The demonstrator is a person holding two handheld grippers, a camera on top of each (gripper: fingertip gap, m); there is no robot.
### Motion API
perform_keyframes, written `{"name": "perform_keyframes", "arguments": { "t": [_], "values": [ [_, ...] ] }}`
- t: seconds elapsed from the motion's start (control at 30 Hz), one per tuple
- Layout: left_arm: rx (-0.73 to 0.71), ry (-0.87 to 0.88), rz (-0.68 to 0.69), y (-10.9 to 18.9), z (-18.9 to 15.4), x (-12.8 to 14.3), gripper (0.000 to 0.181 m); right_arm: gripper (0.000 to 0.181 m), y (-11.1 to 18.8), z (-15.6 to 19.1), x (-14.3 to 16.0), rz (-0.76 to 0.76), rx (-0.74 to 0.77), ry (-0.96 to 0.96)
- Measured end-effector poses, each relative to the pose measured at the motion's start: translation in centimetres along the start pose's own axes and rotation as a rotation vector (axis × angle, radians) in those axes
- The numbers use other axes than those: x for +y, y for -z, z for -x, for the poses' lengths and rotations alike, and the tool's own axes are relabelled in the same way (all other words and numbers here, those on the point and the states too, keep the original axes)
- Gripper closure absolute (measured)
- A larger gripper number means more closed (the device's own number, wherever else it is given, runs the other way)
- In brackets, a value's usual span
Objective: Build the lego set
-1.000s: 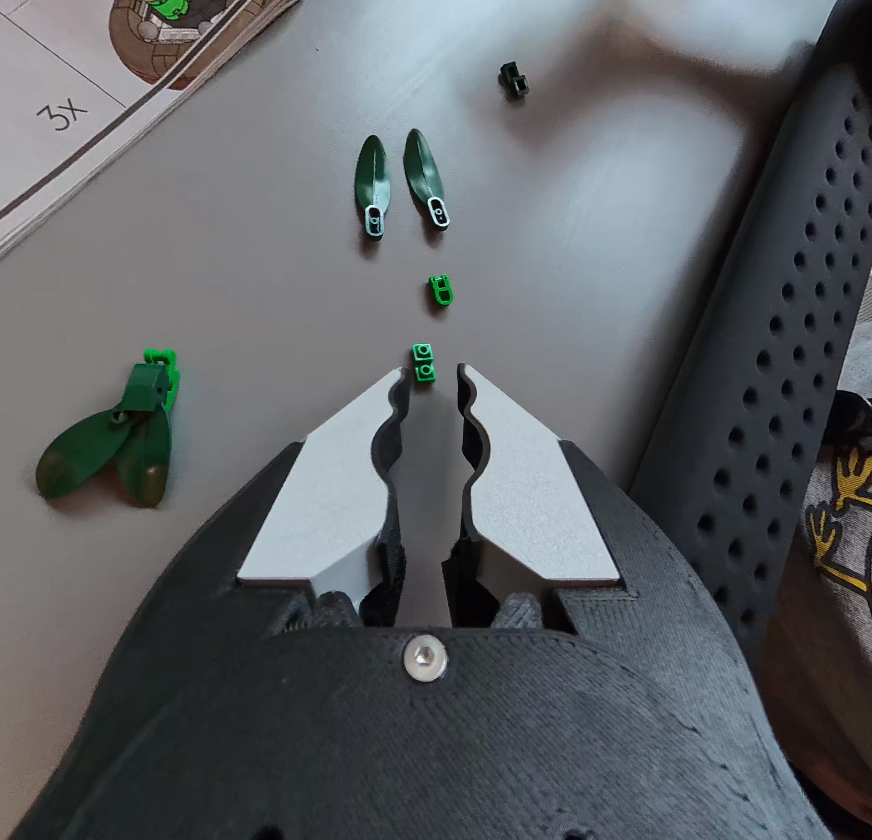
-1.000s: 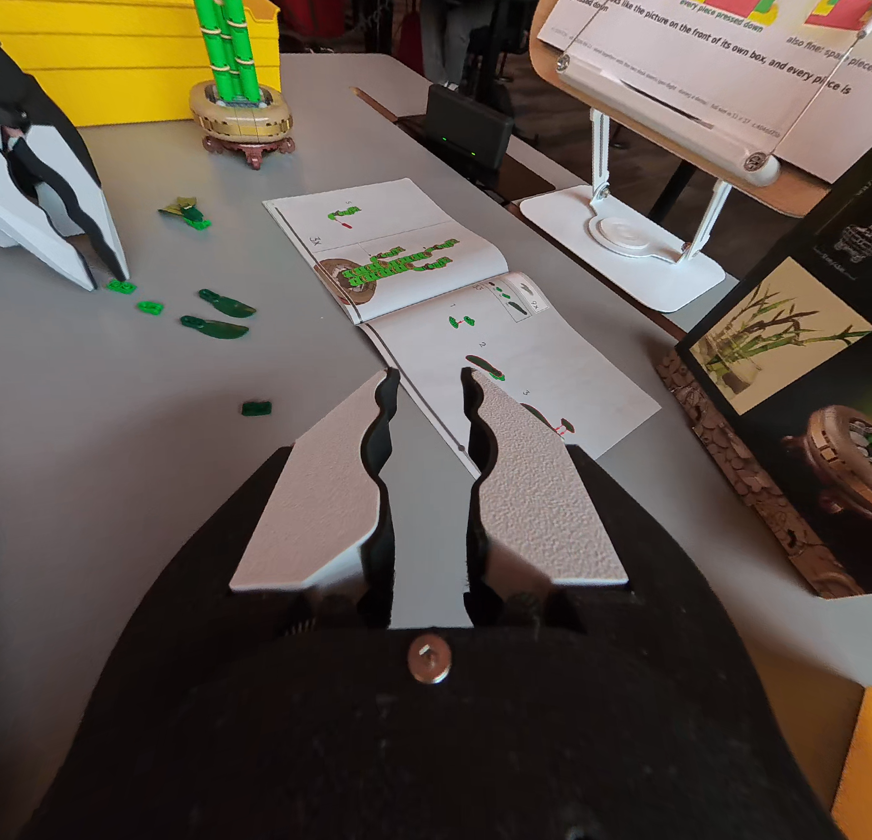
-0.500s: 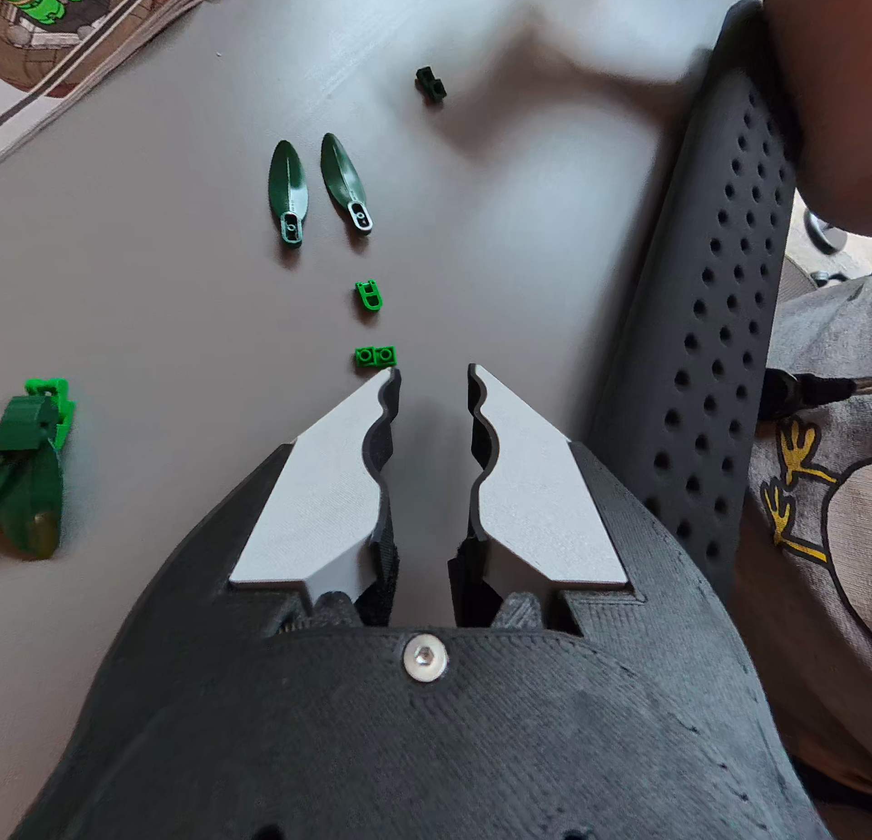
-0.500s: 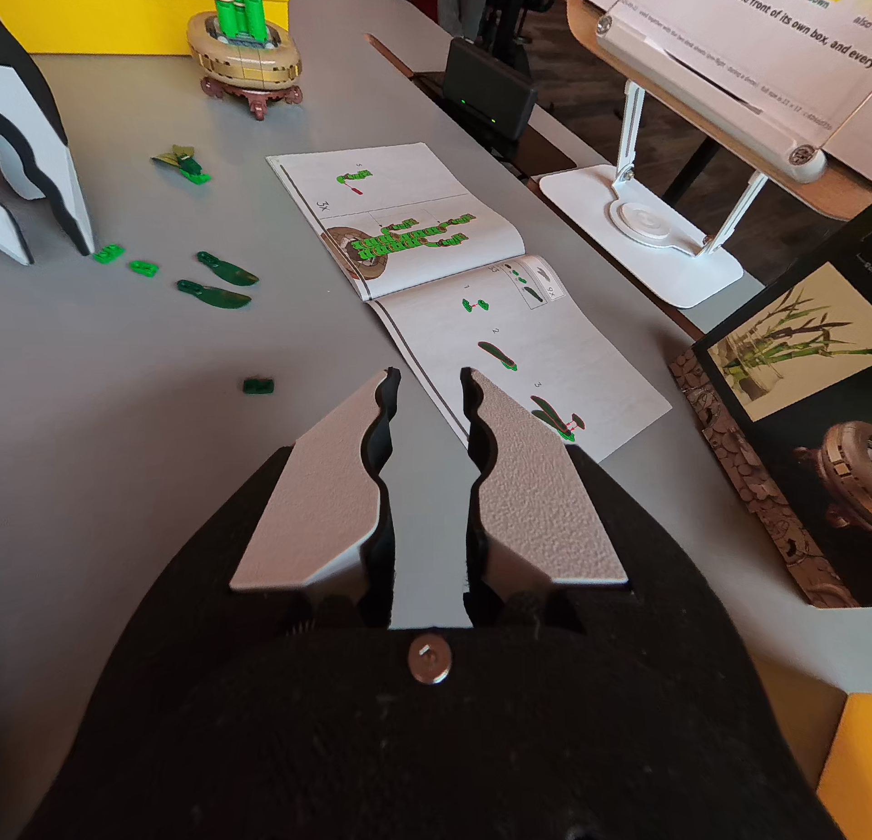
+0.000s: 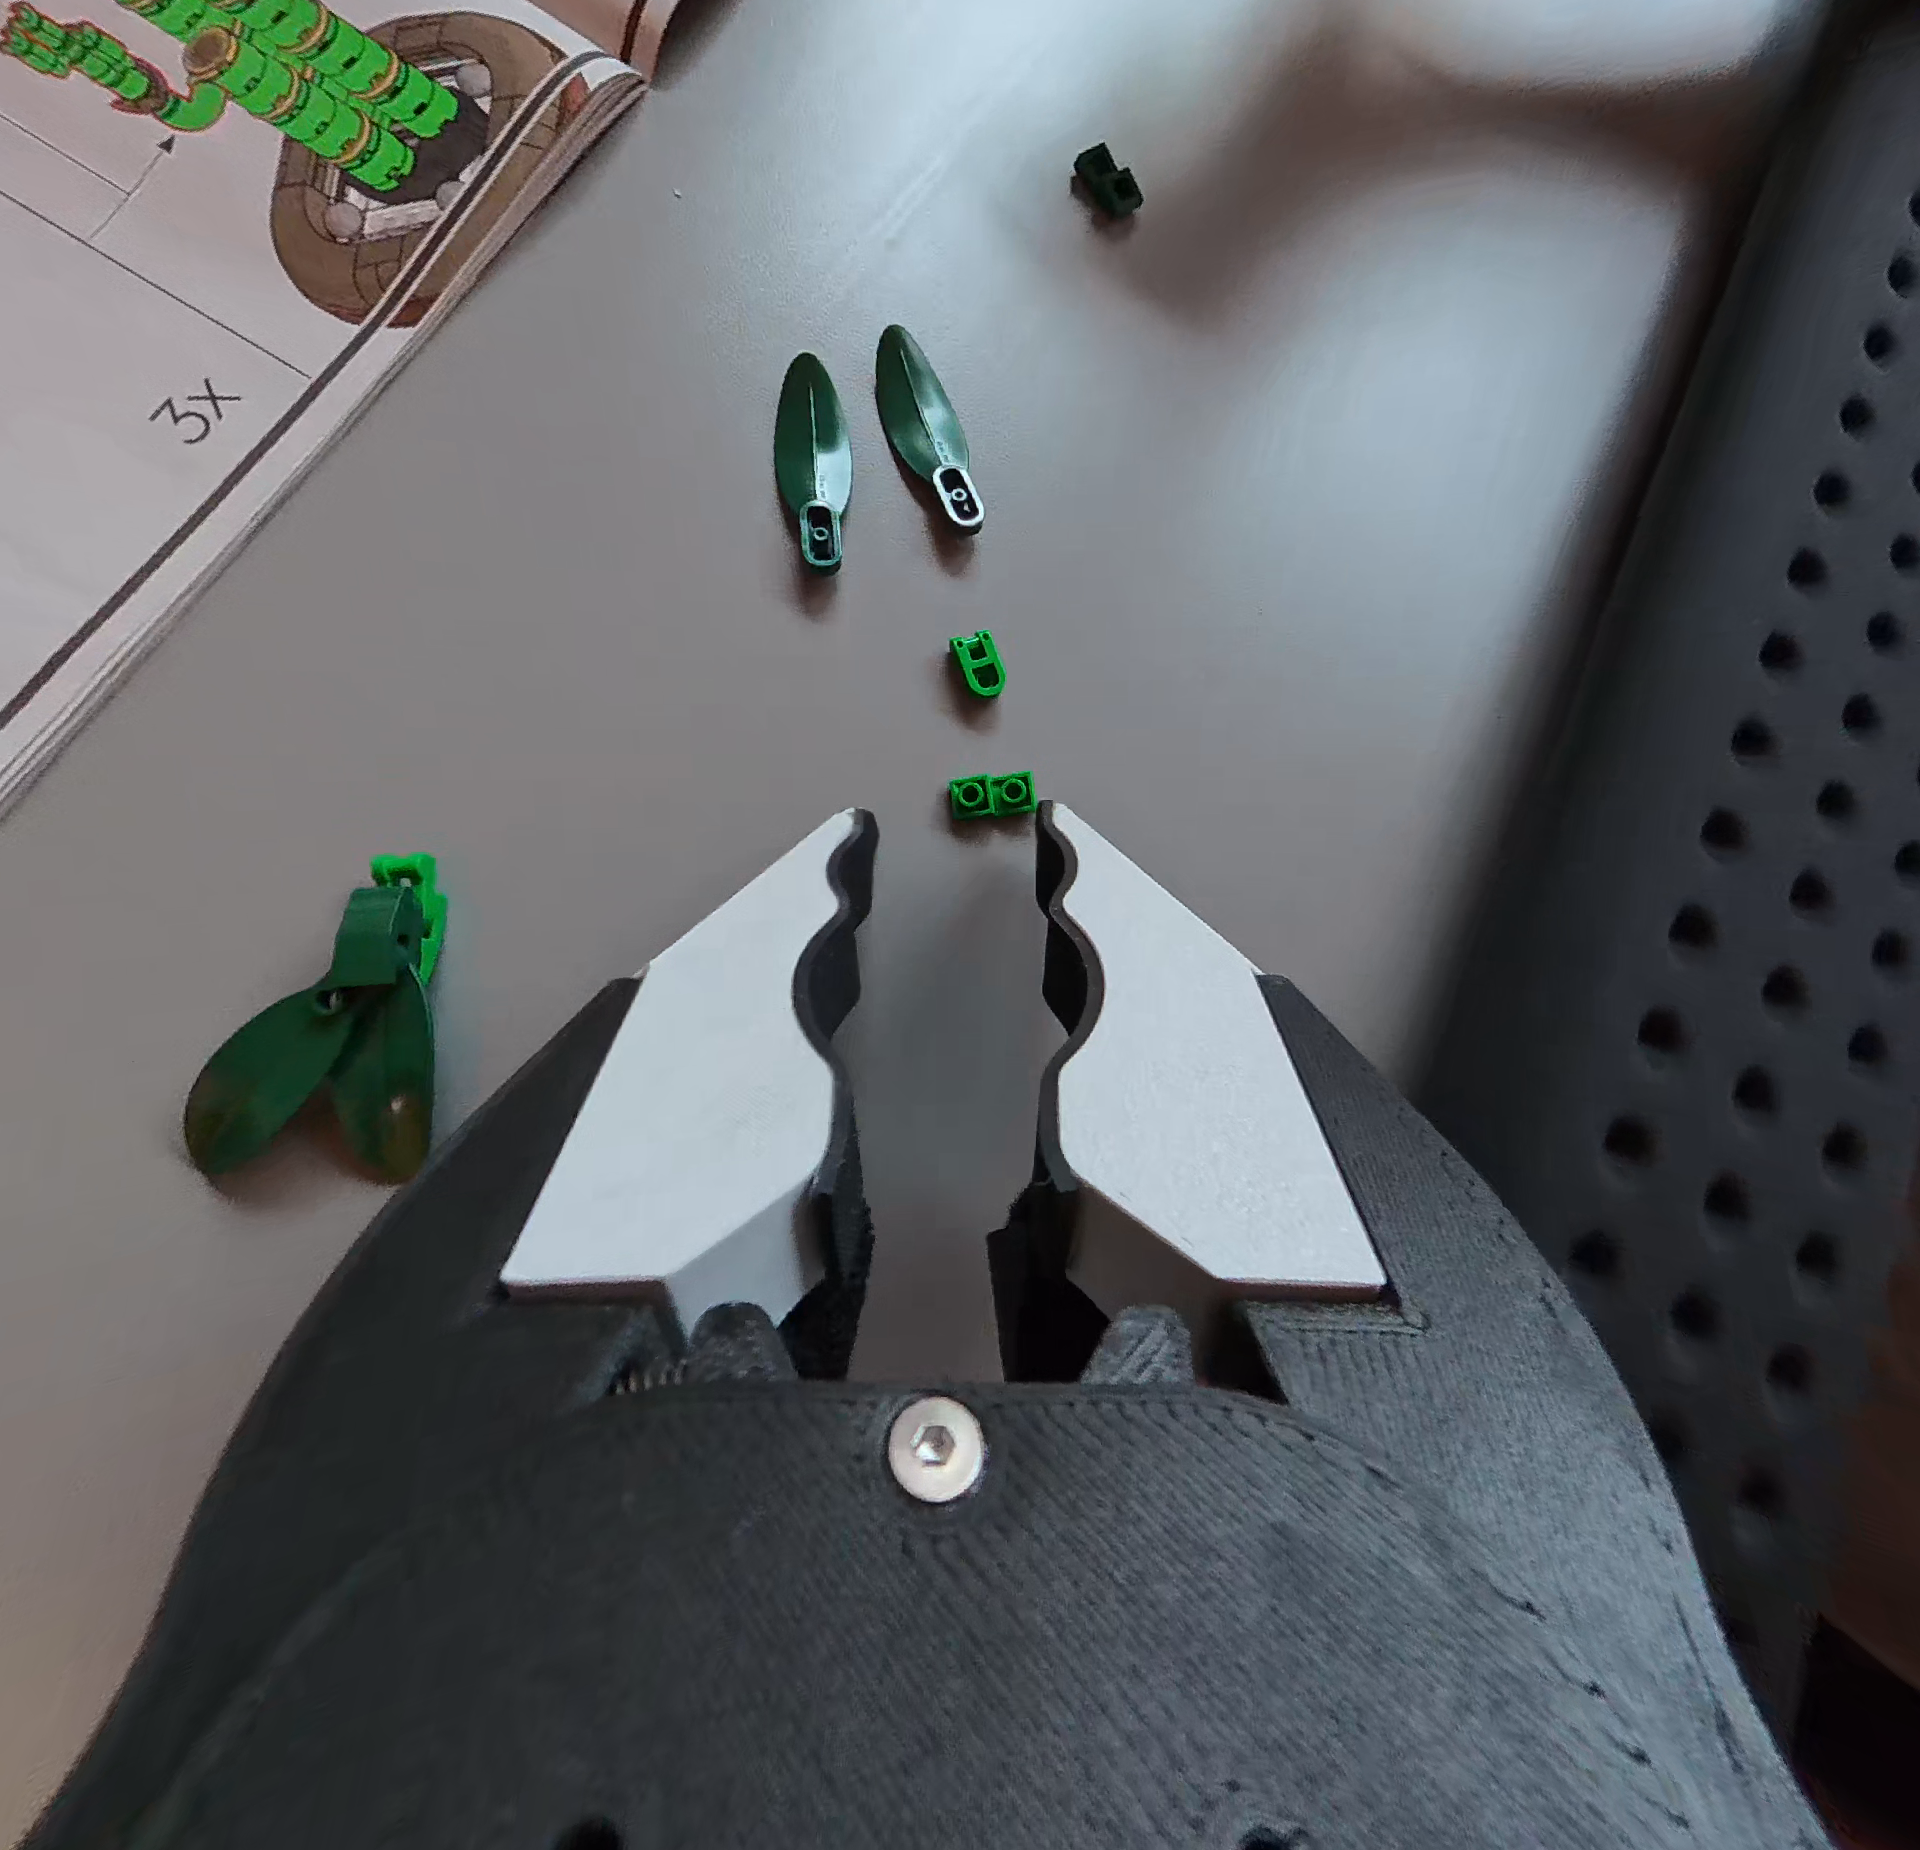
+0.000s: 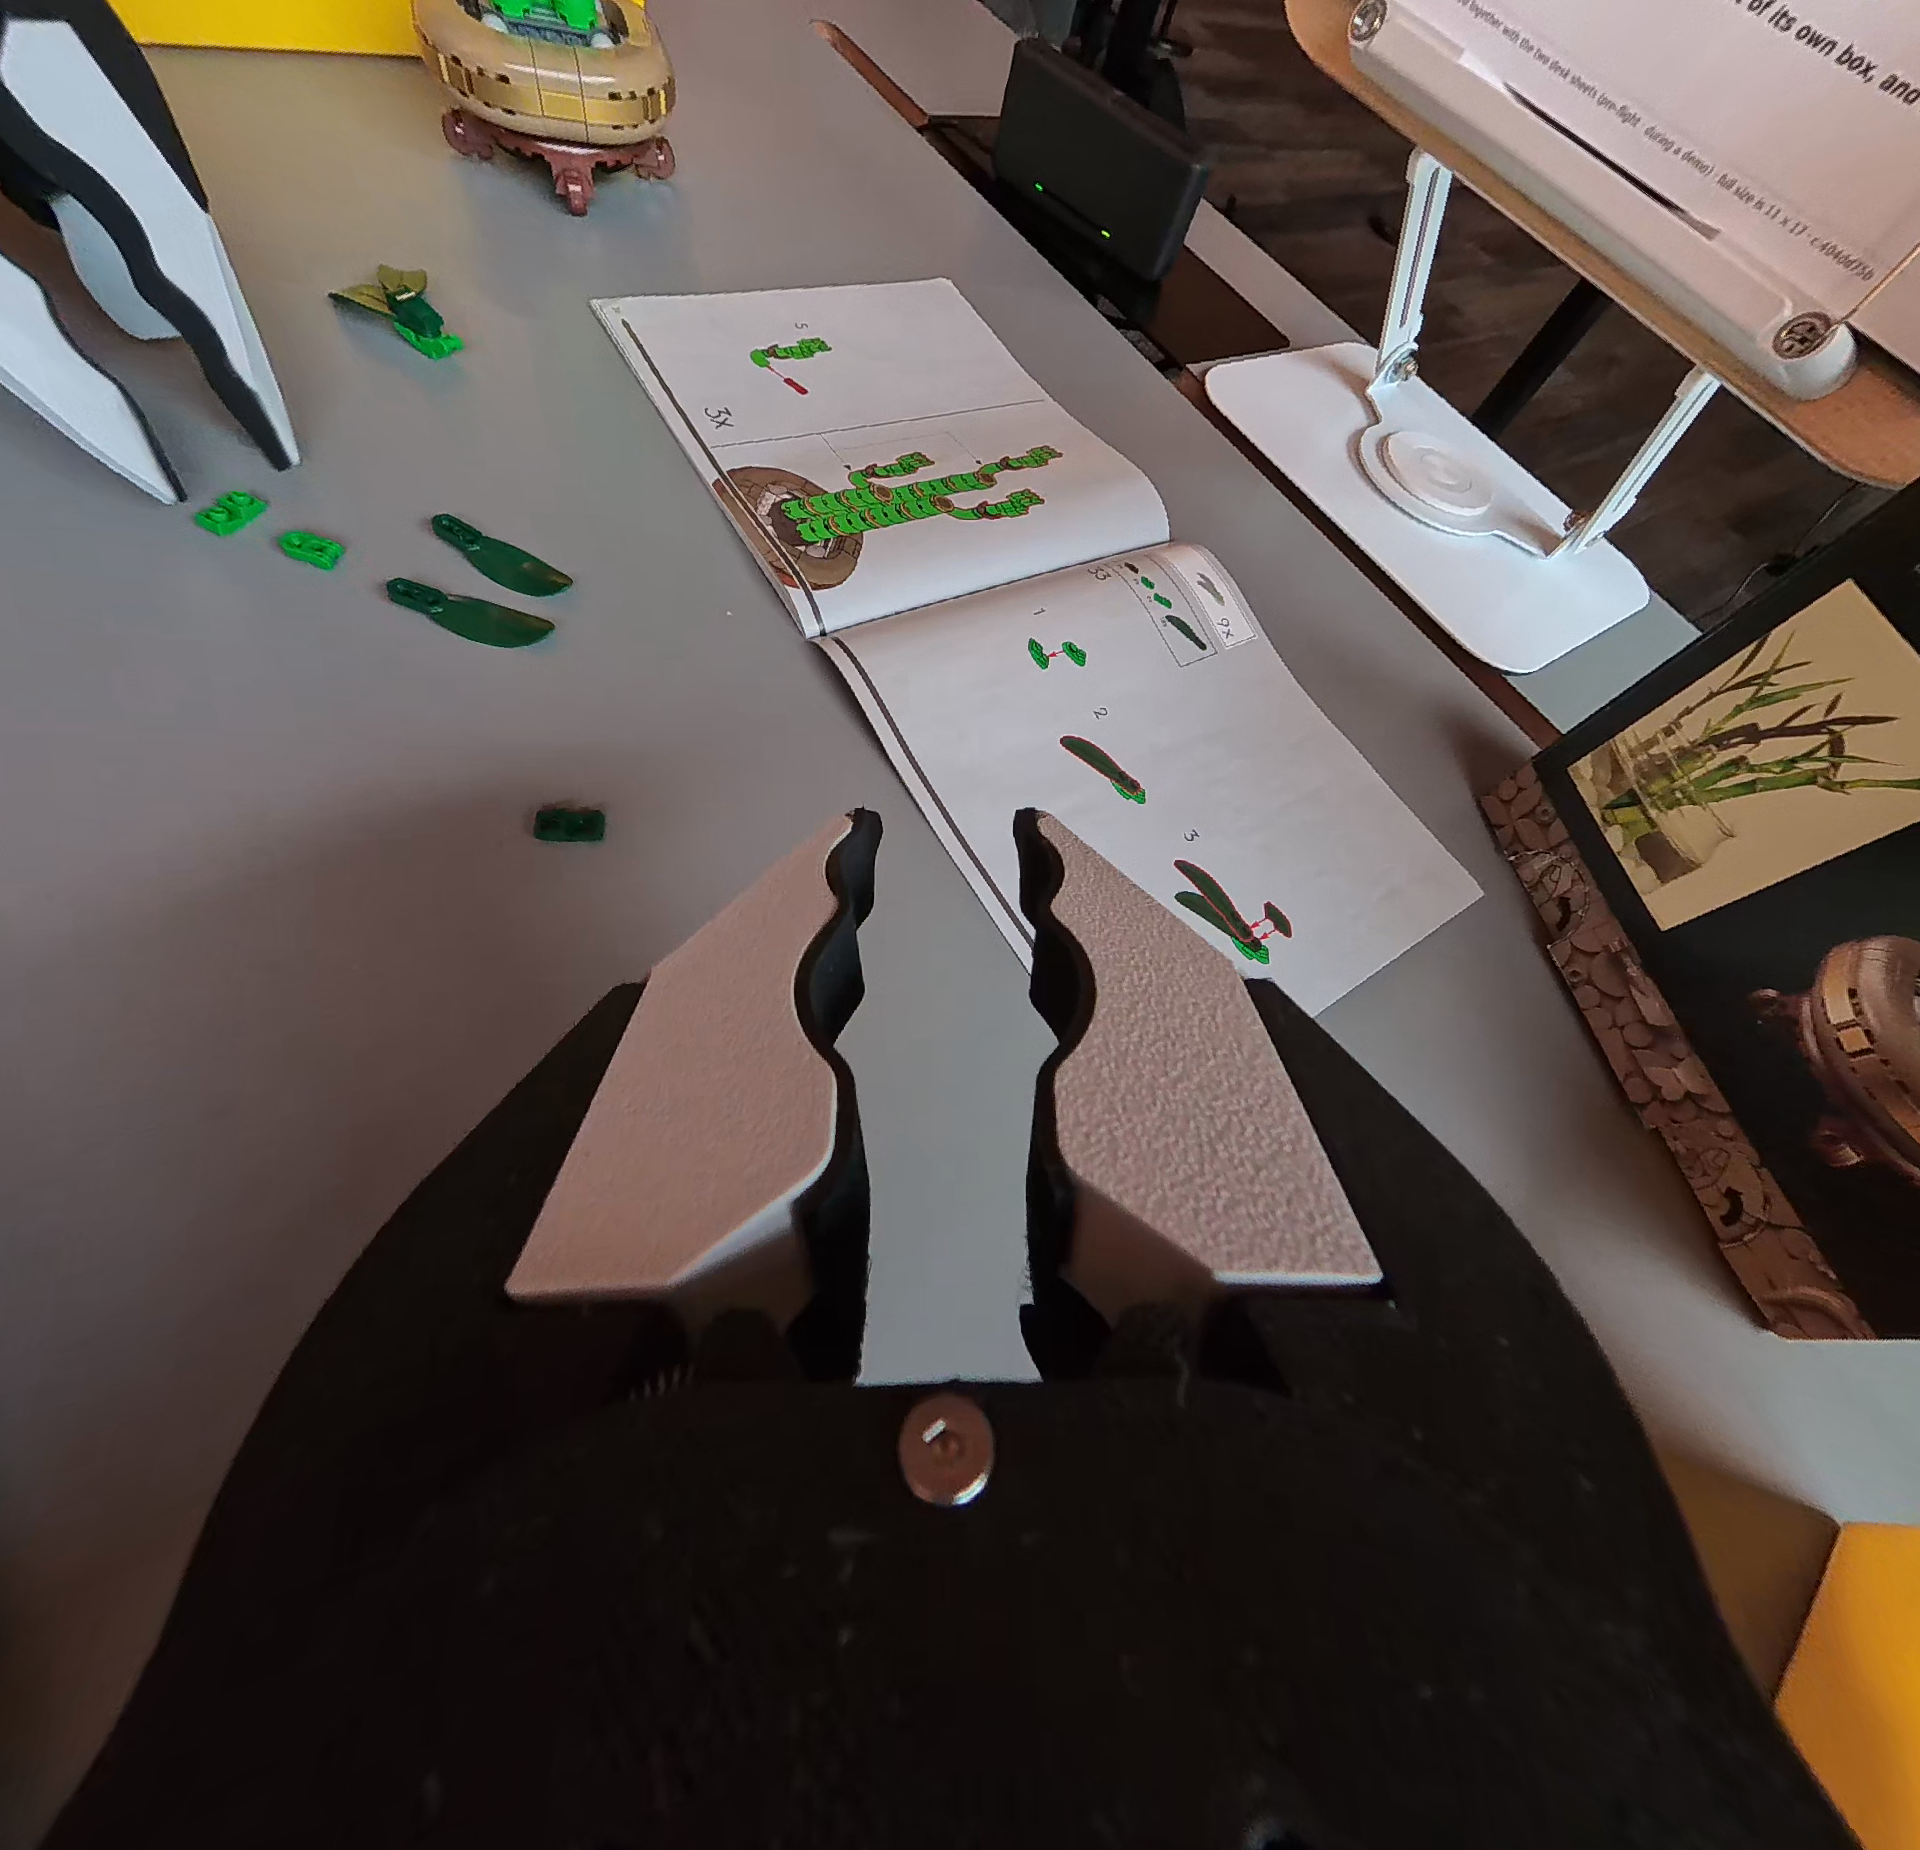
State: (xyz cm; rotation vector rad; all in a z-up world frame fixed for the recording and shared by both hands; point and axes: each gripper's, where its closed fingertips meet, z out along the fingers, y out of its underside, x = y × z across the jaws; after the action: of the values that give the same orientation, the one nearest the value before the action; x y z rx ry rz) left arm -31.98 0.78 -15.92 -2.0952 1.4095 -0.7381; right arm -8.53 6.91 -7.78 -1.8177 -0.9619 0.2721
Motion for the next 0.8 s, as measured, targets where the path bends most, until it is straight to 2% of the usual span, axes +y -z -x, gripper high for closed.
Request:
{"name": "perform_keyframes", "arguments": {
  "t": [0.4,0.6,0.7,0.8],
  "values": [
    [0.129,0.006,-0.02,0.1,-3.0,0.5,0.157,0.155,0.0,0.2,0.1,0.012,-0.001,0.014],
    [0.075,0.0,-0.051,0.5,-1.8,0.0,0.156,0.155,0.0,0.3,0.2,0.019,0.004,0.028],
    [0.04,0.003,-0.056,0.4,-0.8,-0.4,0.141,0.155,0.0,0.2,0.2,0.023,0.005,0.028],
    [0.057,-0.016,-0.029,-0.1,-1.3,-0.2,0.14,0.155,0.0,0.2,0.3,0.028,0.008,0.034]
  ]
}}
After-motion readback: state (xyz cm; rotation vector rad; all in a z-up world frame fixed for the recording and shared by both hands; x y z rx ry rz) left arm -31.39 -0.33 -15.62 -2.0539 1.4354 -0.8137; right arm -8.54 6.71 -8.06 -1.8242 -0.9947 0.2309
